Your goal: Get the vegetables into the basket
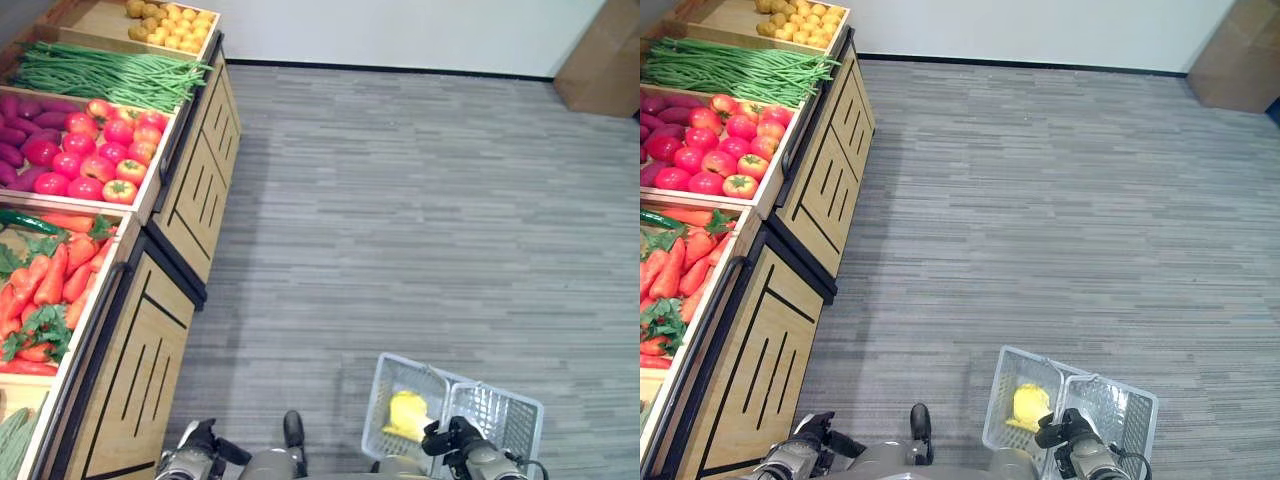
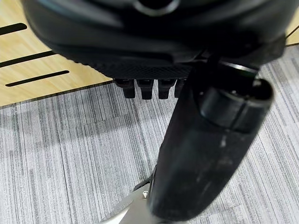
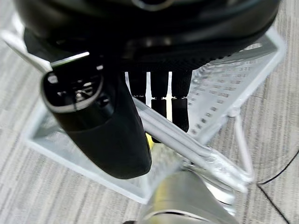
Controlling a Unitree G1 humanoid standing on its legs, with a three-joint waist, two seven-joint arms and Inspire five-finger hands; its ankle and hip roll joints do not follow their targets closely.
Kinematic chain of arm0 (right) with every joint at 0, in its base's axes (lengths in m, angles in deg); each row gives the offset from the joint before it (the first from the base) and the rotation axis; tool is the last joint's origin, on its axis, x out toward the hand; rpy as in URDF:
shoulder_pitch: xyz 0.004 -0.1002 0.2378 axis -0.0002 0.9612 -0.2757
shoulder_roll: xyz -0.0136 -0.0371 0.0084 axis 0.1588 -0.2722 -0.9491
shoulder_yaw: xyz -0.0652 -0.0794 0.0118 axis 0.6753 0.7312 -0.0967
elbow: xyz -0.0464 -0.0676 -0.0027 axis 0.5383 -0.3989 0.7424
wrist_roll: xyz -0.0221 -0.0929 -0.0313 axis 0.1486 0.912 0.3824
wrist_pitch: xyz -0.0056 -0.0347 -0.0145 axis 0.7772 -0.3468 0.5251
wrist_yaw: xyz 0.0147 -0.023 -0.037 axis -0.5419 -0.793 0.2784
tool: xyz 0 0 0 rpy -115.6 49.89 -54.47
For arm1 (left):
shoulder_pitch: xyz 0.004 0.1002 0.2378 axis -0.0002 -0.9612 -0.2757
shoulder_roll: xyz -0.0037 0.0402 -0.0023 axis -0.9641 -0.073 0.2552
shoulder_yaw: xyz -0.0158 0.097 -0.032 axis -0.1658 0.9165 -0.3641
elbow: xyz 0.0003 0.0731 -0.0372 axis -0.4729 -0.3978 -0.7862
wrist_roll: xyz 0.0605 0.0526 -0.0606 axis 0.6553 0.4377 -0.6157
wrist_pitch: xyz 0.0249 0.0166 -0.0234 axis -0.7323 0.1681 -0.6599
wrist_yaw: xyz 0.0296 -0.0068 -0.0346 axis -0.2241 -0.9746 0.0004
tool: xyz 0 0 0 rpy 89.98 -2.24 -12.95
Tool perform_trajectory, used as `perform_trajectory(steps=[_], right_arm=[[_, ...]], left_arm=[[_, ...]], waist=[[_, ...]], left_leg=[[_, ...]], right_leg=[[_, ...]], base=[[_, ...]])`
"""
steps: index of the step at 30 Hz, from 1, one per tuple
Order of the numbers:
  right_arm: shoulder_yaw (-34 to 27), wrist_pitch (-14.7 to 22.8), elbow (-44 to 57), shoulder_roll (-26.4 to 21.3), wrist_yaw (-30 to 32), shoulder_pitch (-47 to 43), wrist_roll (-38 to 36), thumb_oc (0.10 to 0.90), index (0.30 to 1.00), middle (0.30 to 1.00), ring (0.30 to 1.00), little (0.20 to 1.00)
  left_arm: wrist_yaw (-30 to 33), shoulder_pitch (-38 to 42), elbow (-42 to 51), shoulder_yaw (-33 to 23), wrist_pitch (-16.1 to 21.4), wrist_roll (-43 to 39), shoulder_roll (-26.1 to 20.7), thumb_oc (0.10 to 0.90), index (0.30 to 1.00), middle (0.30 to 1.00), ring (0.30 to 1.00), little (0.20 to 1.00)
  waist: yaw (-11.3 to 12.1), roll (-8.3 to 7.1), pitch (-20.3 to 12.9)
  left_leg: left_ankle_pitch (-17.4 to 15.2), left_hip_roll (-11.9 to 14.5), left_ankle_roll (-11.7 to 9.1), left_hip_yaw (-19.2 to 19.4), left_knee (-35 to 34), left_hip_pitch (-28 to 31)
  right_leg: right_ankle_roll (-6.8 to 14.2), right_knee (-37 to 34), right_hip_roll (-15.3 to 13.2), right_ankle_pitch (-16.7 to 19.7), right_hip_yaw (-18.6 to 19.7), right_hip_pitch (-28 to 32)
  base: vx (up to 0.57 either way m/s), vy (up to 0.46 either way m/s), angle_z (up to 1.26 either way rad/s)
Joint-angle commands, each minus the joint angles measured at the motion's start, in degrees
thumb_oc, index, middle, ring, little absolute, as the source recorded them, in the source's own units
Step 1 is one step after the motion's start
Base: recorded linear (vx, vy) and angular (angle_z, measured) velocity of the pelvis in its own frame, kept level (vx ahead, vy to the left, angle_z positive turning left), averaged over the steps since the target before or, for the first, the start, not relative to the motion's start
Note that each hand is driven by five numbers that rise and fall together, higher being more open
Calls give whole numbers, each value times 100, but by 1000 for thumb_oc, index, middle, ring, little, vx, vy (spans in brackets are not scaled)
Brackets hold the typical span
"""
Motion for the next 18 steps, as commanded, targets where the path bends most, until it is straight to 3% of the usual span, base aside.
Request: perform_trajectory(steps=[1, 5, 7, 9, 12, 15, 17, 18], right_arm=[[-74, -47, 11, -47, -110, 54, -262, 400, 300, 300, 300, 300], [-114, -22, 0, -20, -77, 66, -364, 400, 300, 300, 300, 300], [-132, -5, 29, 1, -71, 90, -428, 400, 300, 300, 300, 300], [-132, -7, 15, 9, -82, 110, -431, 400, 300, 300, 300, 300], [-115, -4, 20, 48, -77, 146, -395, 400, 300, 300, 300, 300], [-104, 24, -12, 14, -94, 196, -408, 400, 300, 300, 300, 300], [-116, 39, -55, -17, -80, 185, -472, 400, 300, 300, 300, 300], [8, 54, -17, -125, -101, 170, -401, 400, 300, 300, 300, 300]], left_arm=[[13, 87, -88, -116, 27, 95, -153, 900, 1000, 1000, 1000, 1000], [25, 91, -160, -95, 25, 186, -170, 900, 1000, 1000, 1000, 1000], [31, 89, -196, -126, 38, 254, -165, 900, 1000, 1000, 1000, 1000], [34, 74, -210, -146, 35, 286, -154, 900, 1000, 1000, 1000, 1000], [34, 84, -238, -186, 30, 313, -121, 900, 1000, 1000, 1000, 1000], [17, 39, -219, -200, 16, 307, -72, 900, 1000, 1000, 1000, 1000], [5, 39, -229, -184, 12, 264, -38, 900, 1000, 1000, 1000, 1000], [-7, 97, -169, -80, 8, 223, 27, 900, 1000, 1000, 1000, 1000]], waist=[[30, -107, 156], [-131, -149, 268], [-296, -228, 357], [-374, -241, 354], [-463, -270, 363], [-501, -246, 249], [-561, -175, 178], [-611, -49, 85]], left_leg=[[-328, 204, -345, -287, 483, -206], [-454, 181, -423, -450, 417, 30], [-628, 107, -454, -571, 323, 368], [-728, 81, -480, -637, 296, 537], [-922, 62, -520, -697, 259, 860], [-1136, 137, -595, -757, 301, 1127], [-1165, 313, -702, -836, 380, 1204], [-1059, 581, -913, -923, 645, 1114]], right_leg=[[232, -1359, -306, 1477, -5, 79], [237, -2286, -124, 1429, 1, -165], [363, -2995, -17, 1876, 118, -664], [398, -3269, 68, 1976, 37, -727], [421, -3389, 156, 2138, -418, -899], [267, -3276, 220, 2084, -716, -774], [170, -3242, 349, 1968, -697, -668], [-8, -3122, 445, 1703, -894, -600]], base=[[208, 42, 4], [190, -13, 22], [360, -62, 11], [315, -49, 32], [281, -78, 47], [282, -153, 24], [386, -274, 54], [449, -398, 67]])
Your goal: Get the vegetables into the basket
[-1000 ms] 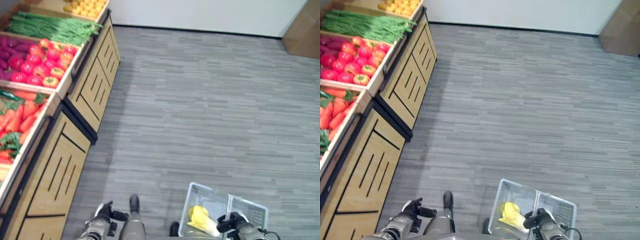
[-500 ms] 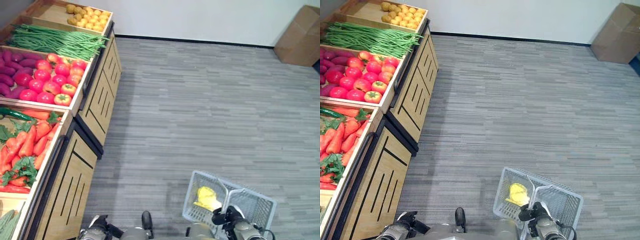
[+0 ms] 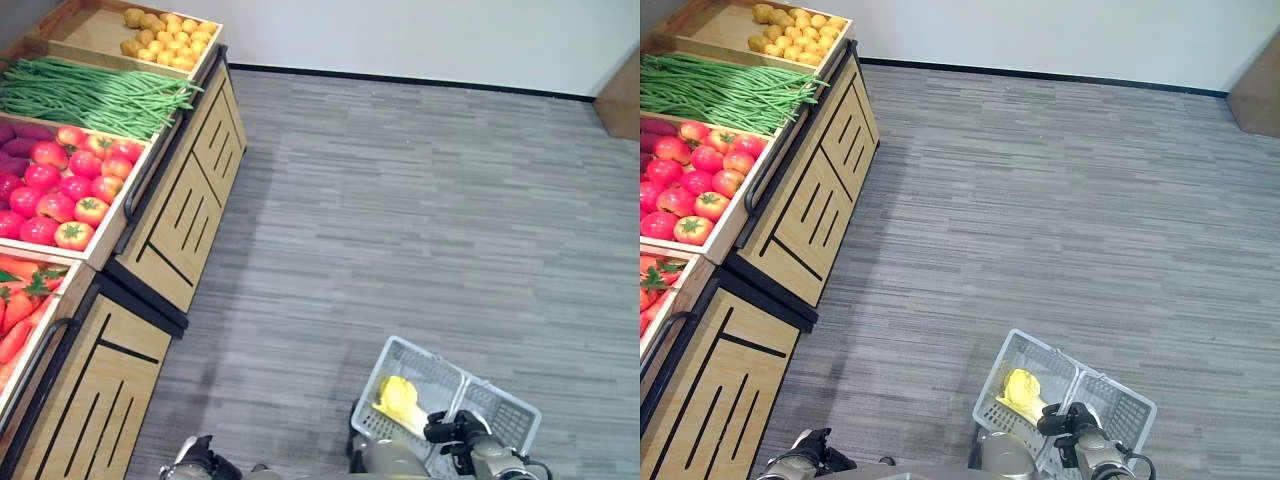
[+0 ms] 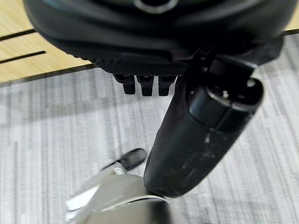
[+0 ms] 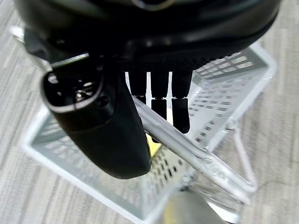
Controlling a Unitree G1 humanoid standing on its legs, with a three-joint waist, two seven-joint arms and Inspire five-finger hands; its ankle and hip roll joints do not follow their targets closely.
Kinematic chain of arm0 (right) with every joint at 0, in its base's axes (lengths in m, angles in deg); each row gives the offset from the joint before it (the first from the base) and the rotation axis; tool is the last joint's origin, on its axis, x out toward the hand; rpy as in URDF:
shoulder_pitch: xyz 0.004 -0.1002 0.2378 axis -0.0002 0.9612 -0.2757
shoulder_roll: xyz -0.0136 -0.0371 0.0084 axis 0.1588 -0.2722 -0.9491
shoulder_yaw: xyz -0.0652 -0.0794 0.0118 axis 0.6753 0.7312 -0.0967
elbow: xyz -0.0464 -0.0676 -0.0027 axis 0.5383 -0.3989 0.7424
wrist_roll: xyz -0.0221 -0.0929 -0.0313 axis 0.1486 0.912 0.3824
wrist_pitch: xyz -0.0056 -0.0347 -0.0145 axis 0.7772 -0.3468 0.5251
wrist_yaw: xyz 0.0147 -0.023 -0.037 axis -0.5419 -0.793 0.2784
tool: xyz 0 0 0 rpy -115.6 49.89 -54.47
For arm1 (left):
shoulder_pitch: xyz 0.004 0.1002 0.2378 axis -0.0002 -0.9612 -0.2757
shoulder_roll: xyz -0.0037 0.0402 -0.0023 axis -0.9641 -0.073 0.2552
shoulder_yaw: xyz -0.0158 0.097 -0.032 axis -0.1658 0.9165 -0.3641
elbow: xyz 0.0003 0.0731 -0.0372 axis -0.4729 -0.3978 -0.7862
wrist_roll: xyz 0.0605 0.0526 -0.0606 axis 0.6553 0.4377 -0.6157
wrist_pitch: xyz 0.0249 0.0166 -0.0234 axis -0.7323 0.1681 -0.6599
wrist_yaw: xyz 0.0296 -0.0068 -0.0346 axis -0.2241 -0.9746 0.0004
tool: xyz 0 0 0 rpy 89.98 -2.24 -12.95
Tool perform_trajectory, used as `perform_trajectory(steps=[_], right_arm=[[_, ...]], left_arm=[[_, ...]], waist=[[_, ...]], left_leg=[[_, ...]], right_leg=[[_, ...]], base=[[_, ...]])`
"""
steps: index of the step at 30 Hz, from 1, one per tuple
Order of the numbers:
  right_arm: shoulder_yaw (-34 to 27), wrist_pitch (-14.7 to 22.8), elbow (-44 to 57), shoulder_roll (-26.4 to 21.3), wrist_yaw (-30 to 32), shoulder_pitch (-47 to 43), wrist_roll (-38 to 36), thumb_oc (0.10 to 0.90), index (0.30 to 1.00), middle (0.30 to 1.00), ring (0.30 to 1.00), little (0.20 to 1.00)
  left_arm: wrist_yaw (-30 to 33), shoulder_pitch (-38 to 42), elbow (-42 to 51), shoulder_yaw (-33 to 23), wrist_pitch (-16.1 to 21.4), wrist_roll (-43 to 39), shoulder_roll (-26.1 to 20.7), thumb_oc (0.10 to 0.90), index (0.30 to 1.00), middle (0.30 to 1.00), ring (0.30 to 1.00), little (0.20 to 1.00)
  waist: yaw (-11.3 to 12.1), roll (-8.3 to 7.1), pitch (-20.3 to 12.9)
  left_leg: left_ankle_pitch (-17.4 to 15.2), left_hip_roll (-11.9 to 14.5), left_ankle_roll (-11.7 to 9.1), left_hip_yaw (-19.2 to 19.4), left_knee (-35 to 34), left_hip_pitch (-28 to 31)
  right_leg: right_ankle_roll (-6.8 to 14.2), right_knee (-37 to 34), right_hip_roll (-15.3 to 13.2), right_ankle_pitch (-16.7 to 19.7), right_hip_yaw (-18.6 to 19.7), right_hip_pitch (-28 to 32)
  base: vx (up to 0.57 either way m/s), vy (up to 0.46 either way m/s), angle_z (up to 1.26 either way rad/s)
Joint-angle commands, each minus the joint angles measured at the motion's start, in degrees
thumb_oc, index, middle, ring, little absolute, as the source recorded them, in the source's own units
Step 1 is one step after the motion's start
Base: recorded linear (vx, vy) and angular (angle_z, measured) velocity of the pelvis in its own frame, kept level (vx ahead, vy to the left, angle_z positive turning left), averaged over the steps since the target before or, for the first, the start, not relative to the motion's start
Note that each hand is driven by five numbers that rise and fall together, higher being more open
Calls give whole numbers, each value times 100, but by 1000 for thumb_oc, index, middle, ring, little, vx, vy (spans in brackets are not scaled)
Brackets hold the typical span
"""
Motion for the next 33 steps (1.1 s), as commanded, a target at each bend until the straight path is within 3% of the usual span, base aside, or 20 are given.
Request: perform_trajectory(steps=[1, 3, 4, 6, 9, 11, 12, 13, 15, 19, 22, 25, 27, 32, 33], right_arm=[[442, 19, -175, -153, -36, 251, 82, 400, 300, 300, 300, 300], [582, -12, -207, -217, -91, 235, 221, 400, 300, 300, 300, 300], [632, -18, -191, -249, -114, 241, 282, 400, 300, 300, 300, 300], [676, -42, -216, -263, -141, 295, 333, 400, 300, 300, 300, 300], [637, -67, -284, -288, -92, 285, 330, 400, 300, 300, 300, 300], [640, -42, -259, -296, -45, 250, 330, 400, 300, 300, 300, 300], [642, -33, -221, -305, -37, 251, 317, 400, 300, 300, 300, 300], [641, -37, -213, -297, -40, 251, 318, 400, 300, 300, 300, 300], [602, -59, -248, -293, -52, 218, 292, 400, 300, 300, 300, 300], [445, -108, -364, -223, -41, 225, 235, 400, 300, 300, 300, 300], [518, -141, -379, -93, -27, 186, 343, 400, 300, 300, 300, 300], [518, -144, -378, -85, -32, 174, 350, 400, 300, 300, 300, 300], [570, -147, -317, 9, -82, 79, 409, 400, 300, 300, 300, 300], [597, -141, -298, 66, -105, 43, 407, 400, 300, 300, 300, 300], [635, -125, -290, 102, -113, 17, 404, 400, 300, 300, 300, 300]], left_arm=[[35, 207, -58, 84, 1, -85, -63, 900, 1000, 1000, 1000, 1000], [69, 192, -116, -27, -27, -192, -87, 900, 1000, 1000, 1000, 1000], [72, 182, -113, -49, -32, -214, -107, 900, 1000, 1000, 1000, 1000], [98, 187, -106, -109, -37, -306, -149, 900, 1000, 1000, 1000, 1000], [108, 206, -127, -83, -43, -284, -136, 900, 1000, 1000, 1000, 1000], [122, 197, -142, -67, -40, -269, -129, 900, 1000, 1000, 1000, 1000], [114, 206, -121, -25, -45, -235, -121, 900, 1000, 1000, 1000, 1000], [107, 205, -106, -21, -48, -218, -123, 900, 1000, 1000, 1000, 1000], [69, 176, -81, 16, -55, -157, -99, 900, 1000, 1000, 1000, 1000], [61, 206, -47, 86, -33, -92, -78, 900, 1000, 1000, 1000, 1000], [103, 299, 19, 94, -1, -164, -168, 900, 1000, 1000, 1000, 1000], [102, 306, 28, 87, 5, -178, -179, 900, 1000, 1000, 1000, 1000], [104, 325, 40, 20, 34, -244, -231, 900, 1000, 1000, 1000, 1000], [87, 298, 9, -26, 29, -263, -260, 900, 1000, 1000, 1000, 1000], [73, 323, -11, -11, 27, -272, -268, 900, 1000, 1000, 1000, 1000]], waist=[[-109, -131, -108], [42, -126, -43], [116, -173, 9], [202, -222, 64], [357, -342, 81], [490, -309, 109], [529, -264, 160], [548, -252, 167], [517, -231, 123], [476, -241, -30], [512, -364, -115], [525, -396, -132], [647, -568, -198], [768, -662, -210], [810, -661, -184]], left_leg=[[-624, -513, 194, -117, 164, -44], [-87, -387, -29, -286, 698, -273], [137, -373, -68, -375, 1063, -441], [331, -317, -25, -387, 1125, -678], [103, -262, 94, -270, 380, -1316], [589, -131, 17, -241, -121, -1748], [901, 24, -48, 65, -302, -1914], [964, 55, -61, 153, -393, -1903], [881, 88, -47, 432, -300, -1802], [528, -149, 131, 567, -286, -1671], [358, -416, 316, 693, -398, -1539], [320, -473, 357, 709, -431, -1504], [82, -799, 558, 676, -411, -1392], [-40, -944, 673, 570, -341, -1318], [-68, -994, 739, 444, -336, -1251]], right_leg=[[585, 519, -450, 172, 119, -867], [367, 548, -277, -124, 10, -639], [262, 569, -228, -245, 6, -525], [211, 519, -155, -397, -37, -328], [360, 380, -303, -464, -30, -149], [425, 312, -291, -538, 86, 28], [443, 295, -322, -596, 114, 159], [451, 285, -323, -612, 142, 199], [528, 276, -437, -599, 233, 273], [753, 195, -800, -488, 448, 302], [937, 224, -1084, -332, 546, 229], [971, 227, -1132, -291, 571, 216], [1183, 405, -1430, -1, 582, 192], [1225, 748, -1543, 140, 609, 211], [1176, 1155, -1508, 149, 729, 160]], base=[[469, -454, 59], [318, -370, 64], [228, -294, 42], [123, -155, 25], [149, -2, 38], [208, 130, -9], [169, 175, -66], [196, 235, -93], [173, 292, -93], [146, 327, -66], [100, 298, 8], [54, 165, 8], [122, 359, 28], [59, 141, 18], [47, 77, 34]])
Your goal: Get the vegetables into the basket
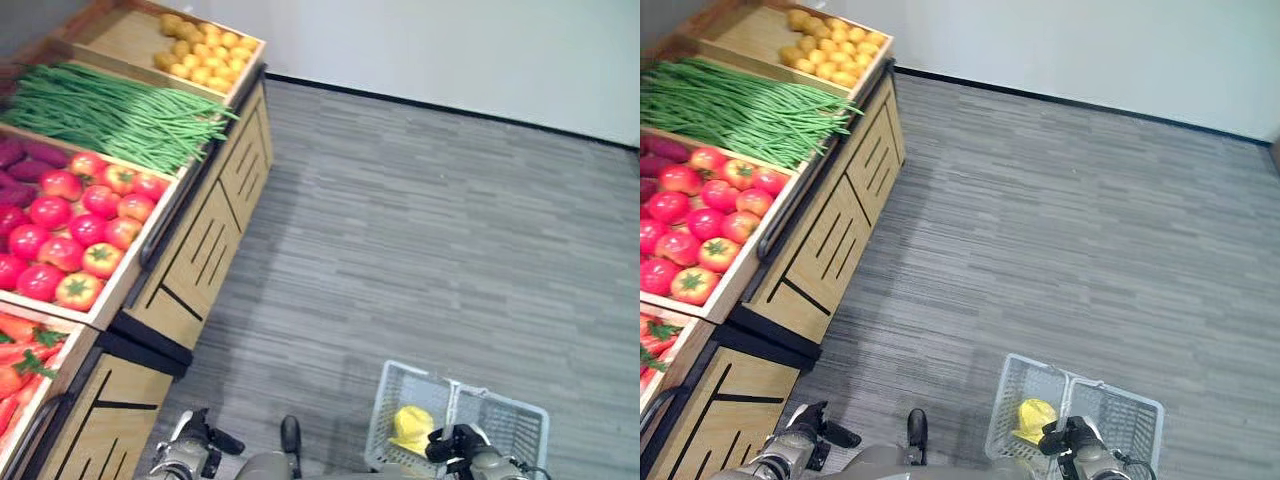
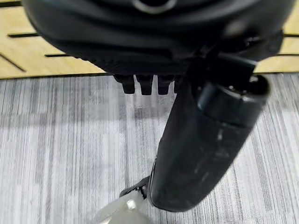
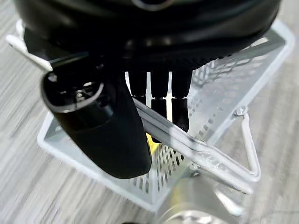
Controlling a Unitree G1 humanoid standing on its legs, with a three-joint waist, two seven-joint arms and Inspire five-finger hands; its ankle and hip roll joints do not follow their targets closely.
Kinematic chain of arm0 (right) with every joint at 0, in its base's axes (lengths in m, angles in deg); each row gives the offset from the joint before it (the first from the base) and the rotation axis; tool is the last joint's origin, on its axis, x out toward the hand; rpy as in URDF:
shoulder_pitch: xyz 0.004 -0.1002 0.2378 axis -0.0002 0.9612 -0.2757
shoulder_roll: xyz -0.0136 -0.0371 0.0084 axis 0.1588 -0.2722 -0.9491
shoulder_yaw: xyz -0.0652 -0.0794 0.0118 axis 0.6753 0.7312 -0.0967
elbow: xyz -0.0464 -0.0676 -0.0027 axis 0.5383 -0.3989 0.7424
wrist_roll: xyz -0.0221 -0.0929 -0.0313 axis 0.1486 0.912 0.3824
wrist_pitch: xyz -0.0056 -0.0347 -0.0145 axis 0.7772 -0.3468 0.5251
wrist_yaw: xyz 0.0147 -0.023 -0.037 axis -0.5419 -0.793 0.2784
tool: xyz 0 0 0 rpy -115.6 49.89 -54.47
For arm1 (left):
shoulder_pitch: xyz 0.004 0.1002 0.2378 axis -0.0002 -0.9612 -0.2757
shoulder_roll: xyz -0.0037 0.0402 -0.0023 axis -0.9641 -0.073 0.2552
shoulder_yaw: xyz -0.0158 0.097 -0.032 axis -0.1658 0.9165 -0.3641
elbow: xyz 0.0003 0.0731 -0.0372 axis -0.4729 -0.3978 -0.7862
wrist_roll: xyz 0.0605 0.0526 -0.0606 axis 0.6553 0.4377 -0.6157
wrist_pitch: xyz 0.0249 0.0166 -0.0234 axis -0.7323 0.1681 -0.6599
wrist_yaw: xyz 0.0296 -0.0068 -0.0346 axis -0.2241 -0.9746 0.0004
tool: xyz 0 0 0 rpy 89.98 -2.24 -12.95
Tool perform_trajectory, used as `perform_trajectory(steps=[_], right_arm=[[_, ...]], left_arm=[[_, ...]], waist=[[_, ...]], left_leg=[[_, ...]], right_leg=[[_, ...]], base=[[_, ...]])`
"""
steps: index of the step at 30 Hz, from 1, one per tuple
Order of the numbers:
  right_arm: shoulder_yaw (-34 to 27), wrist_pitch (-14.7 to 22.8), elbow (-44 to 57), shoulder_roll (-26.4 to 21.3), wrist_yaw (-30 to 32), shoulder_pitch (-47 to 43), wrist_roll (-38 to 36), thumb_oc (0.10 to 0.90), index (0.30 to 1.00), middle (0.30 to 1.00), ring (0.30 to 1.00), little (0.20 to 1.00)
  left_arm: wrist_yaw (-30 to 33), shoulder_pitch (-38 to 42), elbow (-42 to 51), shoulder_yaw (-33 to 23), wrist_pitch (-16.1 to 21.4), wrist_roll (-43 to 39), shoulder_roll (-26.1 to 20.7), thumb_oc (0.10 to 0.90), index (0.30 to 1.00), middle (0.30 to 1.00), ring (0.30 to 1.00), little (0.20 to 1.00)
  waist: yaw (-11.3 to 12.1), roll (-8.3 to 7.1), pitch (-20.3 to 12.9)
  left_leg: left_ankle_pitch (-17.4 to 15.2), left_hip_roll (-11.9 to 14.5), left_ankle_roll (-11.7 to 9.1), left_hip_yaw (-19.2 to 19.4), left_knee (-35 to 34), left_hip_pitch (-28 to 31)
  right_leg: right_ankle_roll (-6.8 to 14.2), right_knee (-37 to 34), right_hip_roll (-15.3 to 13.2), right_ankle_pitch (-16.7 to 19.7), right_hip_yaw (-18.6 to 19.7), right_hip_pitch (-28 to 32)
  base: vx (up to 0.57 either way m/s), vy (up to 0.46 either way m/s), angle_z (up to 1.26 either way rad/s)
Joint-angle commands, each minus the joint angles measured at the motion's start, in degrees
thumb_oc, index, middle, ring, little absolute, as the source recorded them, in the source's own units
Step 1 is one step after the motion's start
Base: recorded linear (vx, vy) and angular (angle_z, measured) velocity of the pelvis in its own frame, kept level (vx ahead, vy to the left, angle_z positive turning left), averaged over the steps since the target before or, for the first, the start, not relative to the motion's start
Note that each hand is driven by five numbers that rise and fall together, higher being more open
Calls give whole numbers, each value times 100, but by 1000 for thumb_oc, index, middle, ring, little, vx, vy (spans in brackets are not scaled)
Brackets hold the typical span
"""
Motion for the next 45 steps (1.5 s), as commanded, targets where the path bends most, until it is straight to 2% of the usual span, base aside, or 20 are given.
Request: perform_trajectory(steps=[1, 3, 5, 6, 12, 14, 15, 20, 21, 24, 26, 28, 29, 31, 33, 34, 35, 36, 39, 45], right_arm=[[161, -6, -33, 30, -119, -114, -1, 400, 300, 300, 300, 300], [229, 10, -23, 73, -124, -127, -26, 400, 300, 300, 300, 300], [315, 34, 18, 93, -128, -181, -30, 400, 300, 300, 300, 300], [316, 35, 17, 92, -128, -183, -31, 400, 300, 300, 300, 300], [467, 103, 65, 113, -102, -228, -108, 400, 300, 300, 300, 300], [477, 120, 69, 83, -103, -174, -136, 400, 300, 300, 300, 300], [462, 126, 37, 63, -108, -97, -171, 400, 300, 300, 300, 300], [436, 111, -131, -2, -120, -24, -113, 400, 300, 300, 300, 300], [440, 113, -176, -93, -119, 14, -75, 400, 300, 300, 300, 300], [468, 123, -188, -186, -114, 5, -37, 400, 300, 300, 300, 300], [495, 117, -165, -224, -119, -4, -6, 400, 300, 300, 300, 300], [470, 107, -170, -314, -115, -14, 21, 400, 300, 300, 300, 300], [470, 108, -172, -315, -116, -16, 21, 400, 300, 300, 300, 300], [458, 85, -192, -365, -130, -23, 55, 400, 300, 300, 300, 300], [419, 65, -211, -375, -137, 8, 53, 400, 300, 300, 300, 300], [347, 56, -214, -390, -139, 120, 80, 400, 300, 300, 300, 300], [346, 56, -214, -391, -139, 118, 81, 400, 300, 300, 300, 300], [277, 41, -237, -405, -143, 171, 89, 400, 300, 300, 300, 300], [233, 19, -267, -408, -132, 212, 85, 400, 300, 300, 300, 300], [310, -17, -305, -314, -122, 154, 247, 400, 300, 300, 300, 300]], left_arm=[[72, 127, -100, -66, 42, -31, -54, 900, 1000, 1000, 1000, 1000], [58, 146, -115, -13, 33, -35, -72, 900, 1000, 1000, 1000, 1000], [75, 190, -137, 26, 38, -29, -103, 900, 1000, 1000, 1000, 1000], [75, 191, -137, 25, 38, -29, -103, 900, 1000, 1000, 1000, 1000], [104, 290, -168, 111, 61, -26, -103, 900, 1000, 1000, 1000, 1000], [105, 315, -147, 155, 82, -47, -72, 900, 1000, 1000, 1000, 1000], [80, 350, -146, 222, 76, -20, -36, 900, 1000, 1000, 1000, 1000], [72, 337, -154, 302, 63, -20, 53, 900, 1000, 1000, 1000, 1000], [84, 334, -141, 318, 28, -76, 114, 900, 1000, 1000, 1000, 1000], [121, 384, -110, 318, 32, -188, 157, 900, 1000, 1000, 1000, 1000], [125, 414, -79, 346, 21, -216, 167, 900, 1000, 1000, 1000, 1000], [143, 515, 22, 395, 22, -253, 177, 900, 1000, 1000, 1000, 1000], [143, 515, 23, 394, 20, -253, 178, 900, 1000, 1000, 1000, 1000], [108, 521, 57, 405, 18, -214, 191, 900, 1000, 1000, 1000, 1000], [103, 498, 65, 398, 21, -210, 203, 900, 1000, 1000, 1000, 1000], [67, 449, 58, 399, 3, -137, 229, 900, 1000, 1000, 1000, 1000], [67, 452, 58, 399, 3, -137, 230, 900, 1000, 1000, 1000, 1000], [14, 426, 65, 403, 5, -75, 257, 900, 1000, 1000, 1000, 1000], [-18, 419, 103, 438, -9, -39, 277, 900, 1000, 1000, 1000, 1000], [-24, 358, 83, 426, -1, 20, 258, 900, 1000, 1000, 1000, 1000]], waist=[[24, -253, 163], [34, -252, 198], [-12, -260, 287], [-21, -254, 298], [-214, -297, 421], [-307, -279, 460], [-355, -254, 444], [-399, -125, 349], [-383, -18, 376], [-358, 38, 477], [-346, 64, 549], [-369, 105, 671], [-367, 105, 674], [-410, 105, 678], [-426, 124, 645], [-556, 197, 574], [-562, 199, 558], [-666, 267, 493], [-693, 318, 490], [-604, 212, 463]], left_leg=[[-316, 293, -316, 91, 303, -152], [-314, 265, -313, -132, 193, 32], [-293, 310, -333, -421, 146, 126], [-297, 314, -336, -433, 146, 137], [-345, 322, -364, -1029, 61, 327], [-370, 329, -380, -1296, 61, 389], [-373, 325, -414, -1533, 112, 368], [-342, 464, -557, -1893, 196, 334], [-291, 588, -724, -2207, 466, 111], [-170, 618, -833, -2391, 617, -153], [-45, 674, -901, -2296, 632, -321], [190, 888, -856, -1609, 605, -588], [187, 888, -857, -1607, 605, -584], [211, 1096, -876, -1019, 623, -556], [242, 1267, -927, -701, 603, -460], [338, 1558, -1019, 0, 481, -236], [354, 1556, -1015, -6, 477, -261], [344, 1671, -1073, 371, 425, -146], [546, 1694, -1146, 591, 276, -238], [280, 1475, -1012, 675, 220, -126]], right_leg=[[326, -577, -382, 1291, 340, -263], [240, -467, -272, 1403, 488, -366], [174, -737, -78, 1421, 699, -672], [172, -738, -74, 1415, 685, -653], [156, -1231, 512, 1335, 1437, -1154], [110, -1119, 769, 1244, 1776, -1251], [25, -977, 868, 1042, 1912, -1151], [-182, -896, 969, 761, 1640, -955], [-349, -725, 1035, 512, 1239, -849], [-451, -682, 1040, 410, 880, -798], [-498, -698, 1017, 355, 656, -766], [-536, -711, 905, 323, 280, -727], [-536, -707, 905, 318, 282, -725], [-543, -717, 831, 314, 82, -705], [-545, -712, 768, 286, -114, -659], [-542, -662, 656, 227, -463, -631], [-543, -677, 656, 247, -470, -646], [-527, -684, 575, 221, -702, -608], [-445, -772, 470, 281, -894, -512], [-258, -927, 253, 538, -853, -397]], base=[[156, 112, 53], [131, 23, 71], [127, -76, 73], [129, -73, 57], [144, -61, 67], [170, -106, 106], [120, -107, 140], [98, -253, 100], [71, -509, 134], [-15, -314, 150], [-43, -173, 66], [-58, -112, 65], [-39, -34, 80], [-26, -34, 75], [-1, -2, 71], [-2, 25, 89], [3, 97, 102], [12, 79, 111], [17, 139, 66], [47, 152, 29]])
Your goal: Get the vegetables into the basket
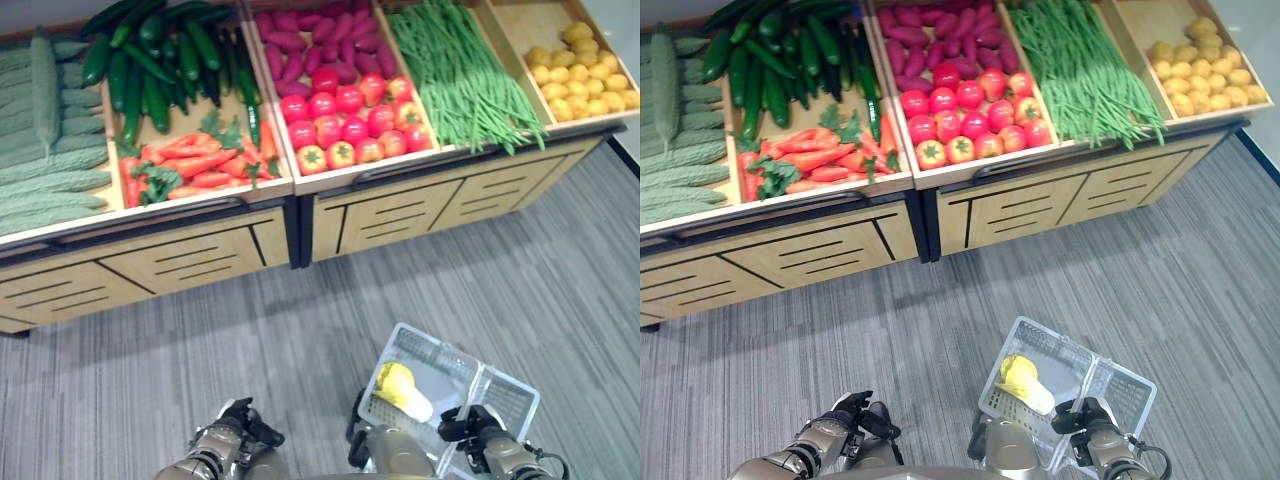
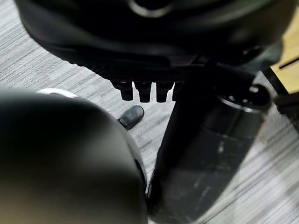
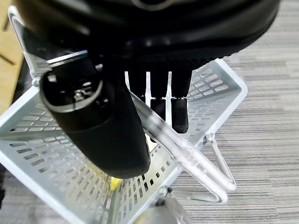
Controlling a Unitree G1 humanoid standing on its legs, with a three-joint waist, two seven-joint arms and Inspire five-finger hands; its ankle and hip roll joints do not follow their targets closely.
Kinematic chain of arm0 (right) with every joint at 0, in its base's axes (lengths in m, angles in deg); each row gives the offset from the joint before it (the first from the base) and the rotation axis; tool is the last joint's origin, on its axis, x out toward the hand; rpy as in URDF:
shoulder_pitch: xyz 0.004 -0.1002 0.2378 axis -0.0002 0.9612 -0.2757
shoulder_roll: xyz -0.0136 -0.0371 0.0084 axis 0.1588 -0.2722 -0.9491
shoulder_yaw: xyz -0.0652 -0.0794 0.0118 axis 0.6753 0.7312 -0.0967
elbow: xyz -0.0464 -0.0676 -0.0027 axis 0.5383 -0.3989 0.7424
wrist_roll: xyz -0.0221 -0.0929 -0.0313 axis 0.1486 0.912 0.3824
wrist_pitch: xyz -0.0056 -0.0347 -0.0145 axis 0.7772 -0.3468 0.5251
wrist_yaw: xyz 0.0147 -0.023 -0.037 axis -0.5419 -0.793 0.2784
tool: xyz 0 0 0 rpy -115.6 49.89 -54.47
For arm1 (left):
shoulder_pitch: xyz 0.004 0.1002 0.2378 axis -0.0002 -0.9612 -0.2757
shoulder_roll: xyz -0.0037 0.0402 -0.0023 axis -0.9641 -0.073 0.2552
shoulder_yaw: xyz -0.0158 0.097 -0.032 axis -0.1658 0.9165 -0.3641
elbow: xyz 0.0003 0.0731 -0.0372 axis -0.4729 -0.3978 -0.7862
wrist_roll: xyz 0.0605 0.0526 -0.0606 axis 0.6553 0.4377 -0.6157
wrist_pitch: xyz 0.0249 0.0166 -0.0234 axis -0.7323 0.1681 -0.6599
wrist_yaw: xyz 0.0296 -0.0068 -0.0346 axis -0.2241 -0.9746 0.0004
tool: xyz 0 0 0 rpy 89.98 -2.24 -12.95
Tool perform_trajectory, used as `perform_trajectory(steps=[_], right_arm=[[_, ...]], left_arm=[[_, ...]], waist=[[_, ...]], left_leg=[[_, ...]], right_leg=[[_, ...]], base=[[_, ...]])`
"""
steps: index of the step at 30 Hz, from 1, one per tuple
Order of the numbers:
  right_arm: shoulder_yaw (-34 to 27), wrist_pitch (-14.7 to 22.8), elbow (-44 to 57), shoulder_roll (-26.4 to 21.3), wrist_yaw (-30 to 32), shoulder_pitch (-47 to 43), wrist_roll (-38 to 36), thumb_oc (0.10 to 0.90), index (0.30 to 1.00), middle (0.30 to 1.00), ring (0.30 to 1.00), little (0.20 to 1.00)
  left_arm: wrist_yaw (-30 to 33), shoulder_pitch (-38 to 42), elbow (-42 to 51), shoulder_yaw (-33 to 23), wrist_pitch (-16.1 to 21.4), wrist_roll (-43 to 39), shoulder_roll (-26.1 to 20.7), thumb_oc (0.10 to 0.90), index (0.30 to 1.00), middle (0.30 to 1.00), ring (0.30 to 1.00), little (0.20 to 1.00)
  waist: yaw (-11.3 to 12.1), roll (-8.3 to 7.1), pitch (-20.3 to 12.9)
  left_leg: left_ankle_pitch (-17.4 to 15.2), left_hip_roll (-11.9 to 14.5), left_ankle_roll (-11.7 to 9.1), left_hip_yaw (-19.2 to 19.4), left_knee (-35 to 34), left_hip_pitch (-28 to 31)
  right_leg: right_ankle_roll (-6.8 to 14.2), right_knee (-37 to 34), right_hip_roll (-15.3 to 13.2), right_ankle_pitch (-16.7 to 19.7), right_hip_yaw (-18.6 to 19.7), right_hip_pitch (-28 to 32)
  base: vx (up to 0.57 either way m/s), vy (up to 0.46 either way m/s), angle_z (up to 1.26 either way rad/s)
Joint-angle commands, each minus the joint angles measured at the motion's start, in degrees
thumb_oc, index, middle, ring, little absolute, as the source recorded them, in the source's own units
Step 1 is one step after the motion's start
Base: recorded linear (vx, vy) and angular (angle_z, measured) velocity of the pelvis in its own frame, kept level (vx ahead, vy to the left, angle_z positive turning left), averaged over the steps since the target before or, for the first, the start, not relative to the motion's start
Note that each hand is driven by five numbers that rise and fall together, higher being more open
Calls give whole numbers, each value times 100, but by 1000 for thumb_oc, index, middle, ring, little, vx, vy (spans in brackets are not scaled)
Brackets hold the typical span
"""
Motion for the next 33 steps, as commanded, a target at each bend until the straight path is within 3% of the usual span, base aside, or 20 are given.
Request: perform_trajectory(steps=[1, 7, 9, 11, 13, 17, 18, 21, 29, 30, 33], right_arm=[[486, -251, -294, 112, -118, 327, 351, 400, 300, 300, 300, 300], [582, -267, -210, 253, -149, 217, 432, 400, 300, 300, 300, 300], [594, -266, -152, 315, -183, 194, 477, 400, 300, 300, 300, 300], [634, -268, -131, 359, -209, 137, 574, 400, 300, 300, 300, 300], [658, -264, -110, 375, -224, 117, 580, 400, 300, 300, 300, 300], [807, -237, -45, 452, -243, 52, 597, 400, 300, 300, 300, 300], [809, -237, -46, 451, -243, 51, 597, 400, 300, 300, 300, 300], [892, -215, -38, 492, -246, 27, 552, 400, 300, 300, 300, 300], [1012, -164, 110, 497, -197, -28, 565, 400, 300, 300, 300, 300], [1247, -164, 183, 508, -185, -36, 874, 400, 300, 300, 300, 300], [1203, -163, 164, 459, -161, -51, 824, 400, 300, 300, 300, 300]], left_arm=[[91, 85, -135, -36, 24, 220, -367, 900, 1000, 1000, 1000, 1000], [126, 28, -158, -133, 47, 158, -428, 900, 1000, 1000, 1000, 1000], [122, 1, -166, -206, 64, 88, -461, 900, 1000, 1000, 1000, 1000], [117, -1, -196, -240, 68, 63, -489, 900, 1000, 1000, 1000, 1000], [108, 7, -204, -215, 66, 85, -508, 900, 1000, 1000, 1000, 1000], [99, 51, -222, -170, 58, 100, -563, 900, 1000, 1000, 1000, 1000], [99, 50, -222, -172, 58, 101, -563, 900, 1000, 1000, 1000, 1000], [98, 124, -205, -115, 72, 105, -583, 900, 1000, 1000, 1000, 1000], [169, 230, -155, -62, 91, 22, -595, 900, 1000, 1000, 1000, 1000], [205, 193, -160, -82, 91, 14, -568, 900, 1000, 1000, 1000, 1000], [235, 192, -229, -111, 62, -35, -527, 900, 1000, 1000, 1000, 1000]], waist=[[42, -186, -33], [182, -360, -63], [278, -452, -91], [346, -518, -65], [316, -536, -37], [125, -529, -39], [132, -525, -36], [-30, -576, 80], [-79, -668, 169], [43, -733, 104], [25, -627, 24]], left_leg=[[184, 107, -119, -220, -64, -276], [-191, -286, 126, -217, 93, -288], [-432, -571, 282, -319, 301, -370], [-625, -826, 442, -417, 521, -437], [-662, -899, 495, -511, 556, -416], [-599, -964, 536, -733, 387, -319], [-606, -957, 532, -727, 384, -309], [-619, -960, 557, -984, 388, -226], [-430, -862, 432, -1176, 218, -262], [-386, -786, 350, -1152, 214, -302], [-328, -613, 215, -1262, 199, -274]], right_leg=[[416, 74, -185, -326, 529, 250], [638, -34, -497, -27, 708, 231], [778, -48, -749, 112, 735, 270], [880, 236, -988, 233, 817, 247], [882, 469, -1019, 366, 1067, 169], [795, 362, -631, 494, 2033, -197], [793, 373, -624, 485, 2040, -198], [774, 211, -318, 470, 2588, -473], [784, 52, -136, 469, 2644, -687], [760, -183, -176, 429, 2268, -503], [626, -154, -17, 234, 2300, -396]], base=[[16, 131, 1], [19, 199, -4], [16, 405, -1], [15, 401, 12], [25, 197, 21], [24, 84, 44], [68, 18, 37], [54, -15, 35], [-8, -92, 26], [21, -259, 13], [65, -247, 12]])
